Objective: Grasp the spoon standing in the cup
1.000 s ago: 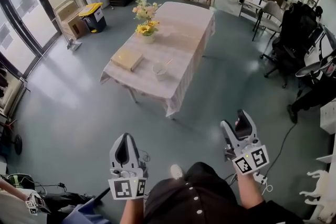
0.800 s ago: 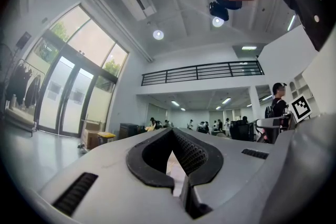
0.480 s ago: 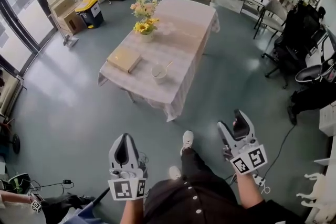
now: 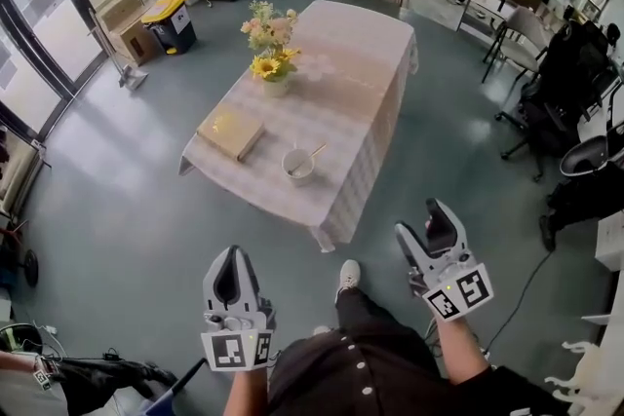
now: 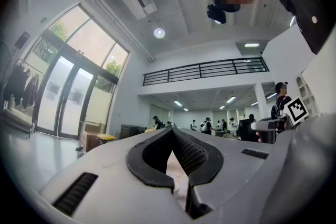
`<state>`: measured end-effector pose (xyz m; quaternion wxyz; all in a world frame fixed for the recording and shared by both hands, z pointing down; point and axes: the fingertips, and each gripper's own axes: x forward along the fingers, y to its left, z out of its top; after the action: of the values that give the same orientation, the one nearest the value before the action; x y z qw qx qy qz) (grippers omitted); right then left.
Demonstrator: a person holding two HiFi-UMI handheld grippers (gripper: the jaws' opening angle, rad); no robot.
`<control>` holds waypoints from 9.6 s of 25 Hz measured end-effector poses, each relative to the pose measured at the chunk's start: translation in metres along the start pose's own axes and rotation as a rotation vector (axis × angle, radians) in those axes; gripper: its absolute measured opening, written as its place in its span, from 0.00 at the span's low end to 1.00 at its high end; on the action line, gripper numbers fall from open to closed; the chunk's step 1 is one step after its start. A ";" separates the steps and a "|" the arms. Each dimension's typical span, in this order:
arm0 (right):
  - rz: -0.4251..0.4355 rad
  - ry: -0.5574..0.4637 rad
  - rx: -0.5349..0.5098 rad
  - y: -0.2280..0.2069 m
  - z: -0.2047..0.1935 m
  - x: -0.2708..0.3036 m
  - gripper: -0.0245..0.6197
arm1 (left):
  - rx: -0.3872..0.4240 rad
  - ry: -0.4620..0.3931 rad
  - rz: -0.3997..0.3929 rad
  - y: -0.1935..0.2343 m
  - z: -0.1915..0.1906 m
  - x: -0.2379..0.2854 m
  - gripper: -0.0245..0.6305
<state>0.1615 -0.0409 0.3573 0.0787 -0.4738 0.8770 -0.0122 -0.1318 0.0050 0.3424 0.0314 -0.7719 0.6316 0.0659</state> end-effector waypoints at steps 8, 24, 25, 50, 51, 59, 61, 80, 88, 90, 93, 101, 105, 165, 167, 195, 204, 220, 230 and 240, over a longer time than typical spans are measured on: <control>0.052 0.006 -0.003 -0.051 0.001 0.069 0.48 | 0.017 -0.003 0.039 0.010 0.000 0.079 0.05; 0.236 0.105 -0.061 -0.110 -0.045 0.182 0.48 | 0.018 0.021 0.158 0.018 -0.021 0.165 0.05; 0.245 0.119 -0.063 -0.111 -0.051 0.188 0.48 | 0.018 0.029 0.164 0.021 -0.023 0.166 0.05; 0.614 0.514 -0.581 -0.053 -0.206 0.269 0.44 | -0.044 0.107 0.127 0.082 -0.061 0.210 0.05; 0.627 0.518 -0.618 -0.051 -0.213 0.271 0.43 | -0.047 0.108 0.128 0.084 -0.063 0.210 0.05; 0.759 0.554 -0.886 -0.044 -0.274 0.283 0.43 | -0.069 0.142 0.152 0.099 -0.080 0.205 0.05; 0.794 0.567 -0.955 -0.044 -0.289 0.282 0.43 | -0.074 0.149 0.155 0.102 -0.084 0.204 0.05; 1.016 0.557 -1.489 -0.040 -0.372 0.285 0.22 | -0.140 0.181 0.148 0.104 -0.111 0.205 0.05; 1.036 0.531 -1.546 -0.043 -0.377 0.290 0.10 | -0.159 0.190 0.165 0.108 -0.114 0.205 0.05; 1.031 0.517 -1.551 -0.042 -0.376 0.292 0.08 | -0.162 0.191 0.169 0.109 -0.115 0.206 0.05; 1.028 0.511 -1.557 -0.042 -0.374 0.294 0.05 | -0.164 0.192 0.169 0.109 -0.115 0.207 0.05; 1.043 0.518 -1.551 -0.041 -0.369 0.290 0.04 | -0.163 0.185 0.154 0.101 -0.110 0.211 0.05; 1.060 0.521 -1.545 -0.041 -0.364 0.287 0.04 | -0.159 0.173 0.150 0.099 -0.105 0.213 0.05; 0.155 -0.063 -0.205 -0.084 0.022 0.322 0.04 | -0.035 0.004 0.172 0.120 -0.023 0.262 0.05; 0.130 -0.082 -0.193 -0.091 0.027 0.320 0.04 | -0.033 0.000 0.178 0.124 -0.021 0.262 0.05; -0.028 -0.080 -0.170 -0.152 0.009 0.291 0.04 | 0.037 0.056 0.348 0.187 -0.027 0.230 0.05; -0.020 -0.071 -0.156 -0.150 0.001 0.291 0.04 | 0.030 0.106 0.347 0.187 -0.037 0.228 0.05; -0.017 -0.065 -0.156 -0.143 -0.001 0.296 0.04 | 0.031 0.116 0.332 0.187 -0.041 0.233 0.05; -0.012 -0.064 -0.167 -0.138 0.002 0.296 0.04 | 0.033 0.113 0.323 0.183 -0.041 0.233 0.05; -0.007 -0.060 -0.168 -0.134 -0.001 0.296 0.04 | 0.048 0.108 0.323 0.182 -0.040 0.231 0.05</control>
<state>0.1134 -0.3616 0.3342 0.0646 -0.4821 0.8705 0.0754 -0.2632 -0.2612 0.3553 0.0049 -0.6617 0.7496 0.0134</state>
